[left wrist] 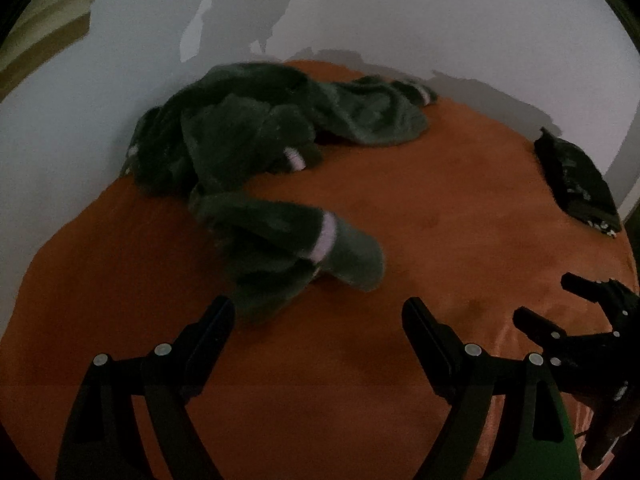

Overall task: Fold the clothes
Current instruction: 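Grasp the white-striped cuff of the green fleece with the right gripper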

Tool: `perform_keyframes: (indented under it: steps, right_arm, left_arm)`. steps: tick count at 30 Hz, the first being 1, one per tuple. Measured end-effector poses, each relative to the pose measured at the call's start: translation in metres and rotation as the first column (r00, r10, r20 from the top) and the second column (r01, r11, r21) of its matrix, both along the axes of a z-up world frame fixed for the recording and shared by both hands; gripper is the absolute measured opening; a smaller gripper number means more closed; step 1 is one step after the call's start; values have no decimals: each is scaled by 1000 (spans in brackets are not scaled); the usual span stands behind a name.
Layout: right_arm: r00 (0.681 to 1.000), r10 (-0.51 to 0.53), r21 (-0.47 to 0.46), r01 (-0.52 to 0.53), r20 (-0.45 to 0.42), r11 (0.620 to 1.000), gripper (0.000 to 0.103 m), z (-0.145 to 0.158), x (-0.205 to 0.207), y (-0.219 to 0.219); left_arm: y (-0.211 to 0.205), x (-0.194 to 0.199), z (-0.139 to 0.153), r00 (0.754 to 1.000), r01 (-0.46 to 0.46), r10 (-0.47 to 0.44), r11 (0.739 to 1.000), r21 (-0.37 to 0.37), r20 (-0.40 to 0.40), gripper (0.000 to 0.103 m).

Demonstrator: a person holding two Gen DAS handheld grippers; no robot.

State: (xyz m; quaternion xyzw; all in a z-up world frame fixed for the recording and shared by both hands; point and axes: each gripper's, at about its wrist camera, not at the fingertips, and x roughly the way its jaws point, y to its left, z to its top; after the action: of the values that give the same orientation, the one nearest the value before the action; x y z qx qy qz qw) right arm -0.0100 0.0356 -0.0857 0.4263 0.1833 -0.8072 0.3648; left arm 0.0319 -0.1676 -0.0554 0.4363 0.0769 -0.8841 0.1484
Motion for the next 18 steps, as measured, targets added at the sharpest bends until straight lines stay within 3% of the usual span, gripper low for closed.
perform_keyframes:
  steps: [6, 12, 18]
  right_arm:
    - [997, 45, -29, -43, 56, 999, 95, -12, -3, -20]
    - [994, 101, -50, -99, 50, 994, 95, -20, -5, -43]
    - [974, 221, -50, -218, 52, 975, 95, -31, 6, -78]
  left_arm:
    - [-25, -6, -18, 996, -57, 57, 998, -8, 67, 87]
    - [-56, -21, -34, 987, -120, 112, 991, 64, 115, 87]
    - [-59, -34, -46, 986, -82, 84, 996, -15, 144, 87]
